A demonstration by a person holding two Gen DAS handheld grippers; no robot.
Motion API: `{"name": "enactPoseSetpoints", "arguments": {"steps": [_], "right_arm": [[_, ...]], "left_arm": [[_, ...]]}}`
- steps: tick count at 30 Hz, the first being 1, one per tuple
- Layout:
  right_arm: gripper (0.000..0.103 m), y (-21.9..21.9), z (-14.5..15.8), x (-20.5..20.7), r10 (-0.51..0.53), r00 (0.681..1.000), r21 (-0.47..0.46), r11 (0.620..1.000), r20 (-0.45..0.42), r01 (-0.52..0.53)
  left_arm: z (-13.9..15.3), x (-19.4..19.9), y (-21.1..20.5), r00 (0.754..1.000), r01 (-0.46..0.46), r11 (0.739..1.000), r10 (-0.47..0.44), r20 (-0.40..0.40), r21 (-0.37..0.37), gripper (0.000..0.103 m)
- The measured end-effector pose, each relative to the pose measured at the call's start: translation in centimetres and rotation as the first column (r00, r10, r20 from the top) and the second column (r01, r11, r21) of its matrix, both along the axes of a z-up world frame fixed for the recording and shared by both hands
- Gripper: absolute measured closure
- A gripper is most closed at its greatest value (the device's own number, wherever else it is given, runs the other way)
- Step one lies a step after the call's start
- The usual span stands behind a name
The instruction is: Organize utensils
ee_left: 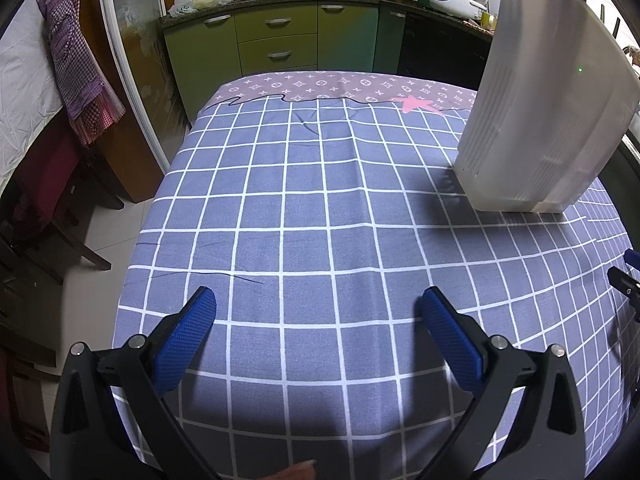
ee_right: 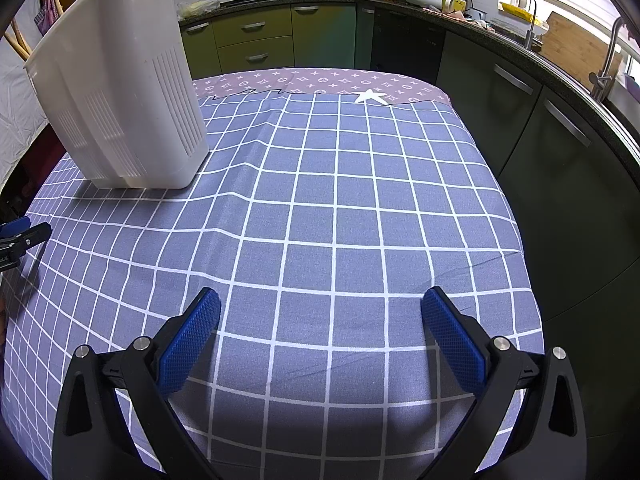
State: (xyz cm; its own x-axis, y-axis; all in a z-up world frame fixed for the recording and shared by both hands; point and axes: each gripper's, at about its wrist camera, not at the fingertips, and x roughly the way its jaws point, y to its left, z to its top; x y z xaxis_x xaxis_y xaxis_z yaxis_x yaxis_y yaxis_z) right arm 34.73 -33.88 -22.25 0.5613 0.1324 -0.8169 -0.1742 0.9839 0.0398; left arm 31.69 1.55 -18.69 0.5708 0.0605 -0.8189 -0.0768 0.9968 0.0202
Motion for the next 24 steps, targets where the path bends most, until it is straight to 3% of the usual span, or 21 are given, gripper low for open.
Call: {"name": "enactPoseSetpoints", "arguments": {"steps": [6,12,15,20,24], "right_arm": [[0.003,0.0,0.0,0.0,0.000,1.000,0.000,1.000,0.000,0.000],[0.005,-0.2,0.7,-0.1,-0.061,0.998,-0.004,0.998,0.025,0.061],[0.005,-0.7,3.6,-2.5,-0.089,0.988,0.081,0.994,0.127,0.079],[0.004,1.3,10.3,-8.9,-0.064,0.912,0.056,0.997,0.405,0.045],[0.004,2.7,13.1,-11.7,-0.033,0.872,0.010,0.999,0.489,0.032]], "left_arm": [[0.8,-0.6,0.2,0.999,-0.015,0.999,0.016,0.034,-0.039,0.007],[7.1,-5.5,-2.0,0.973,0.049,0.998,-0.039,0.229,-0.042,0.007],[10.5,-8.0,-2.7,0.946,0.090,0.994,-0.066,0.318,-0.061,0.007],[14.4,-11.3,-3.9,0.903,0.134,0.989,-0.094,0.419,-0.067,0.007],[15.6,-12.0,-4.7,0.903,0.170,0.982,-0.123,0.412,-0.078,0.007]]}}
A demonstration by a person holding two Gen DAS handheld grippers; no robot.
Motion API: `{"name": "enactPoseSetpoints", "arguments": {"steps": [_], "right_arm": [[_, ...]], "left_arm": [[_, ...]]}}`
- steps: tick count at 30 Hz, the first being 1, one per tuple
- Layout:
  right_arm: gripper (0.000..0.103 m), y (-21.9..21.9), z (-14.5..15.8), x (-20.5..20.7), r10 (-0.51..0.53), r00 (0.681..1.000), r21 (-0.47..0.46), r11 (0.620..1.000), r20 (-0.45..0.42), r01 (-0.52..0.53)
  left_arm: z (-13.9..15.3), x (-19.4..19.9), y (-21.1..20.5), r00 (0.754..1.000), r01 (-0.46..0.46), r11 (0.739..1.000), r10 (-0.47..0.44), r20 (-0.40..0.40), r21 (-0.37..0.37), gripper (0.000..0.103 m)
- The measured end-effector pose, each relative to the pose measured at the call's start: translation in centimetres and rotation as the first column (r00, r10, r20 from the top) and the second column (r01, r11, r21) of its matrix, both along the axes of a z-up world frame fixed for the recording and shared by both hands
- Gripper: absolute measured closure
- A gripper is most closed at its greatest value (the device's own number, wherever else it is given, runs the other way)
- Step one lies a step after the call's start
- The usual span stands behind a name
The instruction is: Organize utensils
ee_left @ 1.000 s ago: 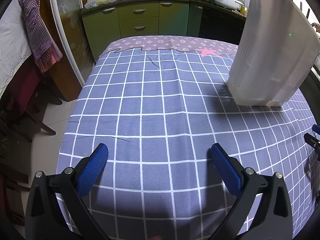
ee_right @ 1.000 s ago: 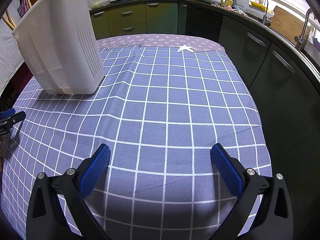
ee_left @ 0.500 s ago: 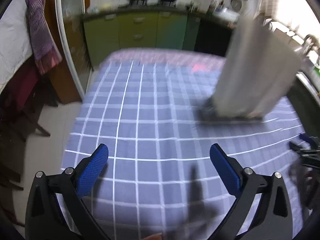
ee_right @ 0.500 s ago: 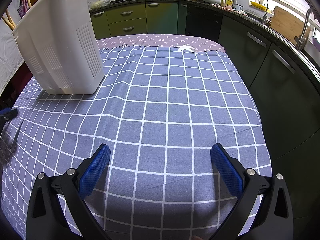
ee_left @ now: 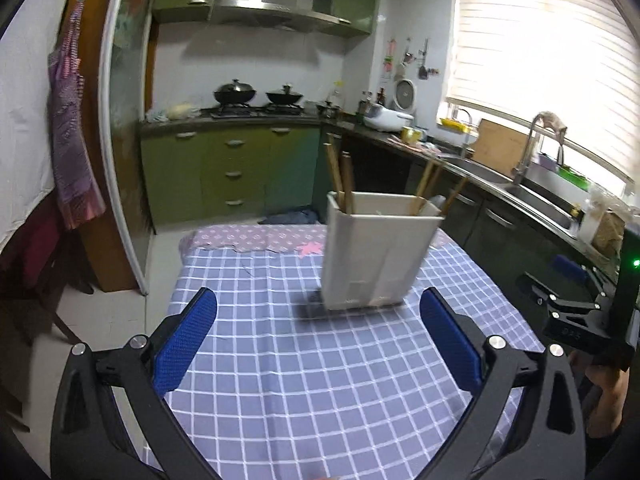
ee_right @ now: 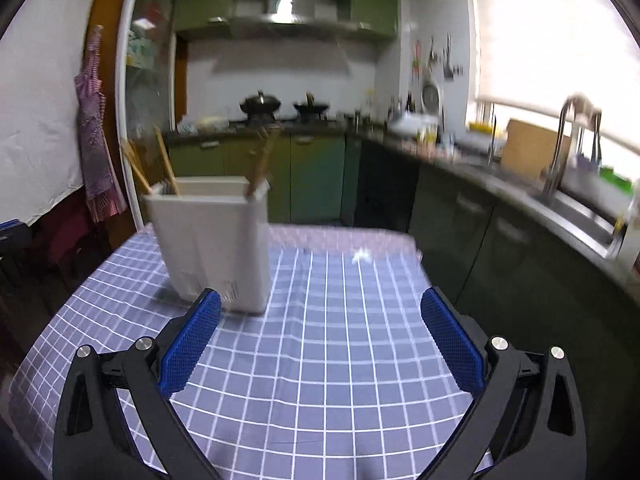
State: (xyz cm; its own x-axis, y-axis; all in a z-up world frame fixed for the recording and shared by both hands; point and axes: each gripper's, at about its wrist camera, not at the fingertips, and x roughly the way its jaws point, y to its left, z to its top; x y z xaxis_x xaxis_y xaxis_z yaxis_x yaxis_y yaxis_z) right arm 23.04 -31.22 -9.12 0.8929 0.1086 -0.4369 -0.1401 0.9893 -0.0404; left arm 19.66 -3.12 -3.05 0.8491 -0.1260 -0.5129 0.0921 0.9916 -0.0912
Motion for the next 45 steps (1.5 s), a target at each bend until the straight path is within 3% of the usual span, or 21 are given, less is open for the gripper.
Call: {"name": "enactPoseSetpoints", "arguments": {"steps": [14,45], "right_arm": [[0.004,-0.7,2.3,-3.6,0.016,0.999,0.036,0.999,0.029,-0.017],[0.004,-0.2,2.9,-4.1,0.045,0.999,0.048,0.998,0.032,-0.046]], "left_arm": [[0.3,-1.2,-1.0,0.999,-0.051,0.998,0.050,0.006,0.040,0.007],[0.1,-1.8,0.1,0.996,-0.082,0.996,0.083,-0.030,0.047,0.007]]}}
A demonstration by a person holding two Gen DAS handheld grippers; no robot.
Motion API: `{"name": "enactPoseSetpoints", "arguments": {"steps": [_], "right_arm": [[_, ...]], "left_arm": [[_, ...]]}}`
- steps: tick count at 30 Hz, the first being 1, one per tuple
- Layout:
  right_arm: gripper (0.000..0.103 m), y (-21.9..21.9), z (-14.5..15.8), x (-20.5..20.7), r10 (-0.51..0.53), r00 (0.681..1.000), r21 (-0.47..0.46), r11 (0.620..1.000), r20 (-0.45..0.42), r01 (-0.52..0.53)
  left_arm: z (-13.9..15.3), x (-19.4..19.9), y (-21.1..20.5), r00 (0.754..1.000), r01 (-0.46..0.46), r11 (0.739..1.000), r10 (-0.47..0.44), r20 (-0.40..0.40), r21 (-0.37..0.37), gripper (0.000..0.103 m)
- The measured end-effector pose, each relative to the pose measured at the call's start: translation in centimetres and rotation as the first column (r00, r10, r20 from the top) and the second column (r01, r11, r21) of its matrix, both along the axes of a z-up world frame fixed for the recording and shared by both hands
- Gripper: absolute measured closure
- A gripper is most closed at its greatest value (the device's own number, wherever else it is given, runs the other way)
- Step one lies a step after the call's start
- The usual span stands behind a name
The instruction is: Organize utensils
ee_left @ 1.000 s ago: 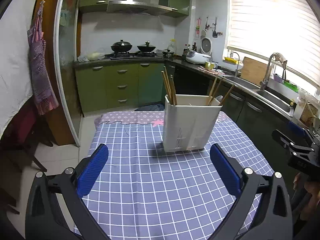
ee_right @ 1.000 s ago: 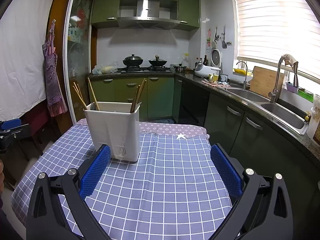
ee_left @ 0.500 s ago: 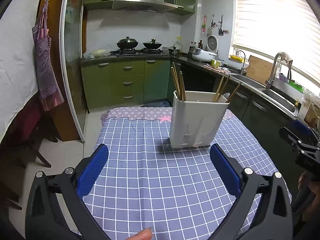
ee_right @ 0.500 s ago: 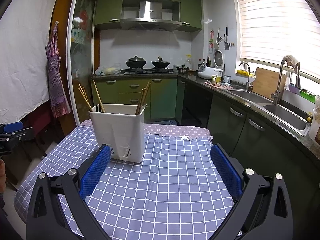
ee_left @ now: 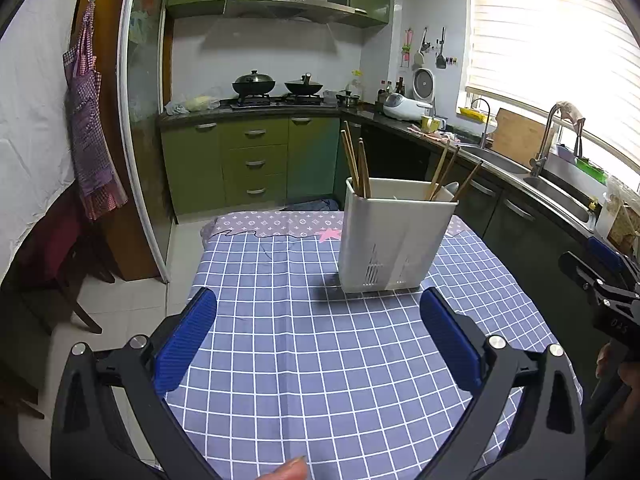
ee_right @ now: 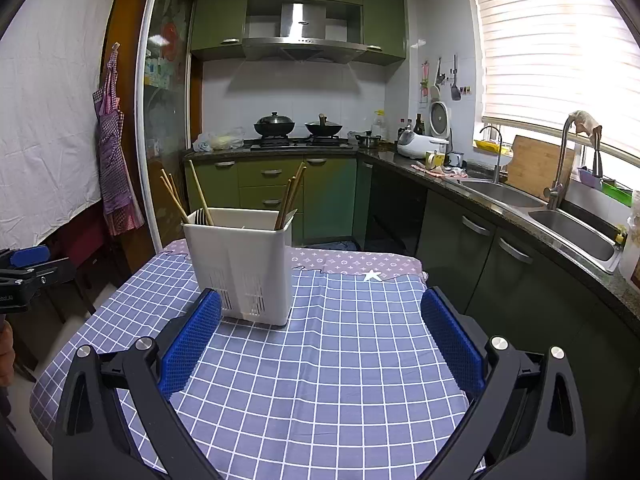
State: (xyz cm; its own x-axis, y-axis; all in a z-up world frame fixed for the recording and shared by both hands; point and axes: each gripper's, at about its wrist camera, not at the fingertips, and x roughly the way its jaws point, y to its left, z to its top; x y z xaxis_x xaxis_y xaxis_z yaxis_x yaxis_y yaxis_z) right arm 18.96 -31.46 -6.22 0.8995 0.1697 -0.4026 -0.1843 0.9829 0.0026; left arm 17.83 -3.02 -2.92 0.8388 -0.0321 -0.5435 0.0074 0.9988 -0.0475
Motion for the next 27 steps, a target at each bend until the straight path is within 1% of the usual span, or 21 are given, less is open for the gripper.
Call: {"name": "enactPoseSetpoints", "arguments": {"steps": [5,8,12,15,18,23,25,27], "right_arm": [[0.004,0.0,-0.3,0.3,0.005,1.000,-0.005,1.000,-0.010,-0.005],[0.004,0.0,-1.1,1.2,0.007,0.999,-0.011,1.000,-0.035,-0.007],[0.004,-0.2,-2.5,2.4,-0.001,0.997,-0.015,1.000,-0.075,0.000],[0.004,-0.3,-3.2,3.1,-0.005,0.996,-0.013,1.000,-0.089,0.004],[0.004,-0.3,-3.5,3.4,0.001,0.995,-0.011,1.000,-0.096,-0.002],[0.004,-0.8,-2.9,2.5,0.021,0.998,0.041,0.999,-0.061,-0.019],[0.004,-0.8,-2.5,2.0,0.026,0.998,0.043,0.999,-0.052,-0.024],[0.004,-0.7,-2.1,1.3,0.029,0.999,0.037,0.999,-0.038,-0.028]], "left_arm": [[-0.8,1.0,0.4,1.000,-0.012,1.000,0.011,-0.021,-0.008,0.007],[-2.3,2.6,0.8,0.998,-0.028,1.000,0.027,-0.057,-0.011,0.007],[-5.2,5.1,1.4,0.990,-0.057,0.998,0.057,-0.126,0.002,0.007],[-6.3,5.8,1.7,0.988,-0.072,0.997,0.070,-0.136,-0.005,0.007],[-6.1,5.5,1.5,0.991,-0.075,0.997,0.075,-0.109,0.011,0.007],[-3.1,3.2,-0.1,0.996,-0.085,0.993,0.084,0.023,0.080,0.007],[-2.1,2.5,-0.3,0.995,-0.085,0.994,0.081,0.054,0.066,0.007],[-1.4,2.0,-0.3,0.995,-0.081,0.995,0.077,0.067,0.050,0.007]]}}
